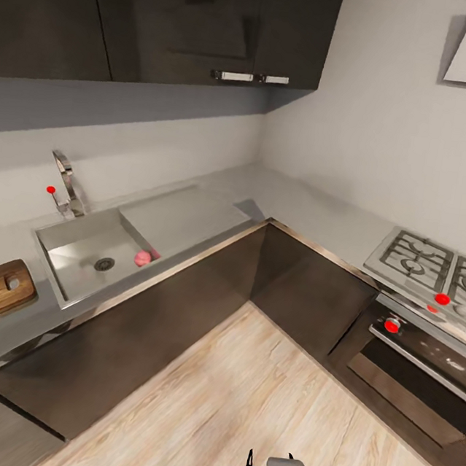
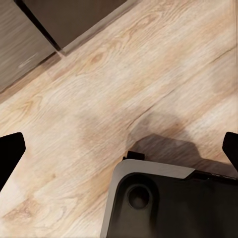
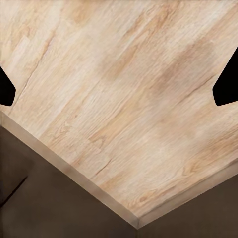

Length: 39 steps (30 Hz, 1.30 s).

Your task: In the kitchen, take the Vidalia onion out of the sink, dice it on the chopping board with the paring knife, put the diced onion into the bowl on the countertop, then place both the paring knife and the chopping board into the sink.

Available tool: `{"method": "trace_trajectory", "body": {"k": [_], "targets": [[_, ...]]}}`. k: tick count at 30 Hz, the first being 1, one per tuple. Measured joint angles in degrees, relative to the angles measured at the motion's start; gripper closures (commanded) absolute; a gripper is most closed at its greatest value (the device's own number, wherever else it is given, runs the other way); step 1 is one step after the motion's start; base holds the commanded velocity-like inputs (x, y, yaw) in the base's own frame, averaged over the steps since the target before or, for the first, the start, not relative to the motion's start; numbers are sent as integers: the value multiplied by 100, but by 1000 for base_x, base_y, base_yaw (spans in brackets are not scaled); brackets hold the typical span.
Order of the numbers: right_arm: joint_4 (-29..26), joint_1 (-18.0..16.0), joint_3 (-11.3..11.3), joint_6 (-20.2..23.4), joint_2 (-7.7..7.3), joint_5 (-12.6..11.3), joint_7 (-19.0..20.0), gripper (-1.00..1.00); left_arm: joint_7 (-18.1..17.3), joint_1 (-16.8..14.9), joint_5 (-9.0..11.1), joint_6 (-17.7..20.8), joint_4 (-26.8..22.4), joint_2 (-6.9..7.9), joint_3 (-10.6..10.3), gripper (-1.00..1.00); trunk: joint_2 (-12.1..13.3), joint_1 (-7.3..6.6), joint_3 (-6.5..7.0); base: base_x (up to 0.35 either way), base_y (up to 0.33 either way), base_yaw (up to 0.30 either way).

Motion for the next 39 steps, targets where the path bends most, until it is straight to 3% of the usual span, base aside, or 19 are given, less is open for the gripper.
{"method": "trace_trajectory", "body": {"k": [17,26,30,32,35,37,39], "targets": [[-1,1,0,2,0,-1,1,-100,-10,0,-4,-1,6,-2,-5,-100,0,-1,145,52,179,-78],[0,0,1,0,0,0,0,-100,-10,0,0,1,12,-3,-16,-100,0,0,221,15,38,-75],[1,0,0,13,1,-1,-8,-100,31,0,0,24,5,-138,-39,-100,1,0,239,0,1,-24],[1,0,0,16,1,-1,-9,-100,47,-1,-18,50,-265,-213,-37,-100,1,0,242,0,0,-7],[1,0,0,17,1,-1,-9,-100,57,-1,-109,546,-880,-300,-37,-100,1,0,243,0,0,-2],[0,0,-1,21,1,-1,-9,-100,42,-3,-297,2050,-1998,-335,-47,-100,1,1,244,0,0,0],[1,0,0,25,1,-1,-9,-100,34,-2,-413,3052,-2958,-342,-52,-100,1,0,245,0,0,0]]}}
